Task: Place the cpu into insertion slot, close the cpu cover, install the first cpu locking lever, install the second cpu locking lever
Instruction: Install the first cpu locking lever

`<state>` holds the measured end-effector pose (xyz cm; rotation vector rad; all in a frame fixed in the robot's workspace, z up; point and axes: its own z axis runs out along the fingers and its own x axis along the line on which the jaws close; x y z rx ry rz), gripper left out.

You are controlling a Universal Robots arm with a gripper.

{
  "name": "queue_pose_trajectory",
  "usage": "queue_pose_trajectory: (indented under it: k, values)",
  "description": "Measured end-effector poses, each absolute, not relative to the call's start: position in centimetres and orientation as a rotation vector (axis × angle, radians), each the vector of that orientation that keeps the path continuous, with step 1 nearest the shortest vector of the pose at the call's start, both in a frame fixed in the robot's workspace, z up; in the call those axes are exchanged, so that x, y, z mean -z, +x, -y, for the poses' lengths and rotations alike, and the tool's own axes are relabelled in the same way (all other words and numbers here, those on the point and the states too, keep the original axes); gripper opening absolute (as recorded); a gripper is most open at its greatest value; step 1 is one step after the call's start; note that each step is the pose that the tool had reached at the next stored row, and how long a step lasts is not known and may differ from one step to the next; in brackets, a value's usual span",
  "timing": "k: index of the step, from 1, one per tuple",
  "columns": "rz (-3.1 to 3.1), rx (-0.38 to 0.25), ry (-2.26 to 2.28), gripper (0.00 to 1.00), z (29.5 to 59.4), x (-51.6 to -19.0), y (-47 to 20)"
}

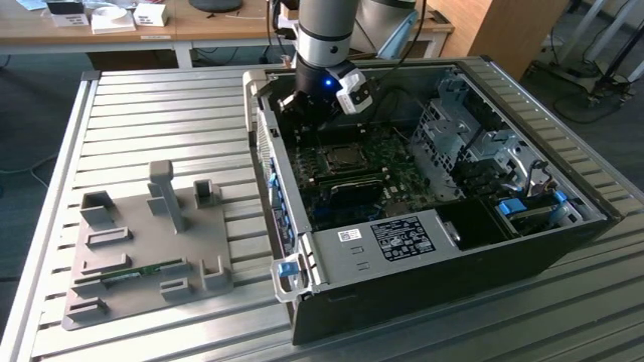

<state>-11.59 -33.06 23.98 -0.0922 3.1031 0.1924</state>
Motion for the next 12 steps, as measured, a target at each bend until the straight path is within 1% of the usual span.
queue_pose_trajectory:
  k: [12]
  values:
    - [-3.103,-0.198,-0.092,0.11,33.06,-24.46,-11.59]
